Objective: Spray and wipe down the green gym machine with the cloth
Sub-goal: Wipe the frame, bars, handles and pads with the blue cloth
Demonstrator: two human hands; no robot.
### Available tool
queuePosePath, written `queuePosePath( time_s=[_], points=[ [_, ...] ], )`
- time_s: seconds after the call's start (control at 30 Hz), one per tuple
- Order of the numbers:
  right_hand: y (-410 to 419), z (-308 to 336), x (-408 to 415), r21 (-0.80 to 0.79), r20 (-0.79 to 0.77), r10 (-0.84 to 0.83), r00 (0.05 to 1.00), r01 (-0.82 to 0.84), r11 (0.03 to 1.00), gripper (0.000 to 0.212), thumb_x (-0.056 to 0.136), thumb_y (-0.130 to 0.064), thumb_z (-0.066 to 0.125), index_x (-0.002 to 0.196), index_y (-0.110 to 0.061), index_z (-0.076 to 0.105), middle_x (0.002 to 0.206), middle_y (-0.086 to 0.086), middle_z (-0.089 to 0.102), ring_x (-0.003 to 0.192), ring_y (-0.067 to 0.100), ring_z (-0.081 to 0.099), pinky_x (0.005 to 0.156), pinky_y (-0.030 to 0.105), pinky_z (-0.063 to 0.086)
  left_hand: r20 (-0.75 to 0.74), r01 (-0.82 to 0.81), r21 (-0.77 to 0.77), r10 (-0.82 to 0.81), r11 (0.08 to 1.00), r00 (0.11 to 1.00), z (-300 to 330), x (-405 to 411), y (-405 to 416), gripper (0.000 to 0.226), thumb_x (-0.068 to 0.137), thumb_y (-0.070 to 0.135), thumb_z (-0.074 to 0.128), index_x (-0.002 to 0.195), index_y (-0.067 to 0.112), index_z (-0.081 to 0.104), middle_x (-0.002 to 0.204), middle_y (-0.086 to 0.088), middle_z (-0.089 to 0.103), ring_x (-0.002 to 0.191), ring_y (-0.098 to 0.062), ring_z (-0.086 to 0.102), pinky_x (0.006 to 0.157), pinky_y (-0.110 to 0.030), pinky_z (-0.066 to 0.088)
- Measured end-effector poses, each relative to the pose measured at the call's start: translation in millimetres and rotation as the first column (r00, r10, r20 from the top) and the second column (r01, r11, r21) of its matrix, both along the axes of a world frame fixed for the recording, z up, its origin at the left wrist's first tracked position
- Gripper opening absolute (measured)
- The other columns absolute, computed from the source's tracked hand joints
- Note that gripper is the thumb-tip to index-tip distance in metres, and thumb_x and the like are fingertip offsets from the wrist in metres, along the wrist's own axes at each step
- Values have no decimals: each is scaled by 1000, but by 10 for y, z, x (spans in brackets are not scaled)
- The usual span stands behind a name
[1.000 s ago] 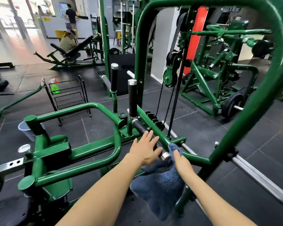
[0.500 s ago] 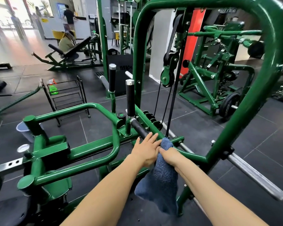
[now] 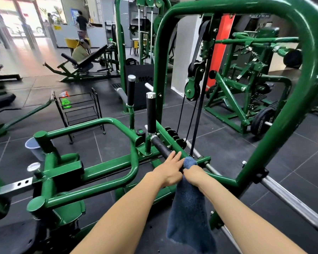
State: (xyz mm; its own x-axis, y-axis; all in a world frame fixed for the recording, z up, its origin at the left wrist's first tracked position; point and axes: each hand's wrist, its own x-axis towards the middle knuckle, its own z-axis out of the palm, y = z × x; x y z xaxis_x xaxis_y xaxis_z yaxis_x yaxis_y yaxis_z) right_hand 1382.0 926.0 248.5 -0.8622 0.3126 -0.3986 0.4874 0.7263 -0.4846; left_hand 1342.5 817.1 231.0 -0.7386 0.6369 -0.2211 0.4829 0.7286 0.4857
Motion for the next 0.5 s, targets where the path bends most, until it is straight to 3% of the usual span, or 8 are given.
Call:
queuePosePath(
  time_s=[0.2,0.33,0.43,0.5],
  points=[
    [4,-93,-47,213,30,80,996,-85,973,30,100,-18,41,122,-4,57,130,12,58,121,27,54,95,32,44,-18,7,-23,-7,1000,1000,-16,-13,11,74,88,3,40,155,11,8,161,-9,-9,148,-24,-15,119,-35,-2],
    [-36,-100,-3,351,10,76,997,-74,933,27,100,-23,43,121,-14,58,125,6,61,117,26,57,88,32,45,-15,-6,-1,6,1000,1000,4,22,8,72,89,4,39,155,13,11,162,-7,-9,148,-22,-15,120,-37,0],
    [-10,3,34,430,29,162,986,-158,889,21,97,-21,46,115,-21,56,123,5,63,113,25,59,81,32,44,-15,1,-20,-1,1000,1000,19,38,10,71,89,3,38,154,10,10,162,-8,-8,148,-23,-14,120,-36,1],
    [39,199,21,507,-42,150,988,-108,855,23,94,-19,49,117,-20,52,121,5,63,112,25,60,79,31,45,0,-18,12,18,1000,1000,21,33,-8,73,88,2,40,154,10,10,162,-8,-5,149,-23,-8,120,-33,3]
  ],
)
